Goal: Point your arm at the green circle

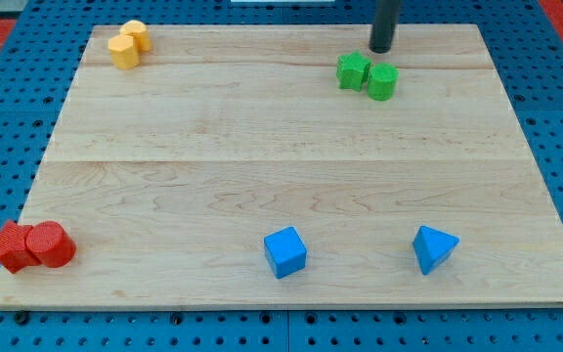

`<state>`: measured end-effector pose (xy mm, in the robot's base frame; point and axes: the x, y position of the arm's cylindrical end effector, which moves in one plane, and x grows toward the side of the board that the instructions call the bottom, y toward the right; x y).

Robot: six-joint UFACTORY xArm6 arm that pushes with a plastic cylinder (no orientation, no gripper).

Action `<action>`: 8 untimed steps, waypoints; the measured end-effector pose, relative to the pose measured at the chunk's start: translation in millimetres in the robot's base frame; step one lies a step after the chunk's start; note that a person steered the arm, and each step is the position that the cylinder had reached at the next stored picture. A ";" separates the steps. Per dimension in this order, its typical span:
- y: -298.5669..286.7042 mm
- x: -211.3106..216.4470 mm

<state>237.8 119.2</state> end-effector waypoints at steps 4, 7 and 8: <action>-81.7 52.2; -21.4 183.5; 40.6 184.1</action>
